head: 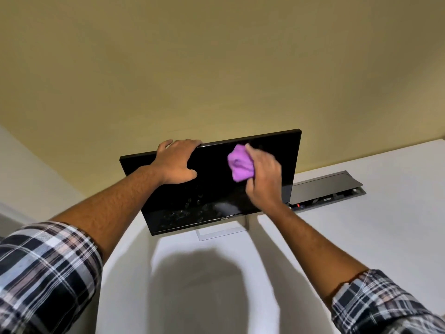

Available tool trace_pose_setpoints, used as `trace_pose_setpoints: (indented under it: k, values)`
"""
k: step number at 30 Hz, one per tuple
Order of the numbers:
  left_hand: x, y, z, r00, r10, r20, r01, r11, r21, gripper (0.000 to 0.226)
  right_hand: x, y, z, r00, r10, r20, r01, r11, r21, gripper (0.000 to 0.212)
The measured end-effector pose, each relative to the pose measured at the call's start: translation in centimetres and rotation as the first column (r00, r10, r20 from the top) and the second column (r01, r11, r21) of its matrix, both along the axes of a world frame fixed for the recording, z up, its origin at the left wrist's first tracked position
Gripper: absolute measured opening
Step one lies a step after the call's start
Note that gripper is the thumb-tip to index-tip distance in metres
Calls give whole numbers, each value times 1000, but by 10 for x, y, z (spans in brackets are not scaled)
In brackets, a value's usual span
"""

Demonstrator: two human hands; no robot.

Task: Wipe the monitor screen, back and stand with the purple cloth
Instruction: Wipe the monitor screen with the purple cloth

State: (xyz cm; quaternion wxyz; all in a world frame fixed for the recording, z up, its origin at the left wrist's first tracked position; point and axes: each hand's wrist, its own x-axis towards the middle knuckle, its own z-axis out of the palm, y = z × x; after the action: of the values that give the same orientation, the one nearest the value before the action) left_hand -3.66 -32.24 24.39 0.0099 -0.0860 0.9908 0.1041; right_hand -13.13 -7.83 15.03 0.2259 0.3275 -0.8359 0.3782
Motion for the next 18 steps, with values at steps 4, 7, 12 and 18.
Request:
trace_pose_setpoints:
  k: [4,7,12,18]
  values:
    - [-1,0,2,1000,-10,4,10,1000,14,85,-26,-6,12,998,-61,-22,62,997,42,80]
    - [-3,-3,2,1000,-17,12,17,1000,-6,88,-21,-11,4,999,-49,-16,50,998,45,75]
    - [-2,-2,0,1000,-25,6,26,999,-30,89,3,-3,-55,999,32,25,-35,989,144,65]
    - [-3,-3,0,1000,-17,21,18,999,-35,92,37,5,-102,975,144,171,-180,959,221,58]
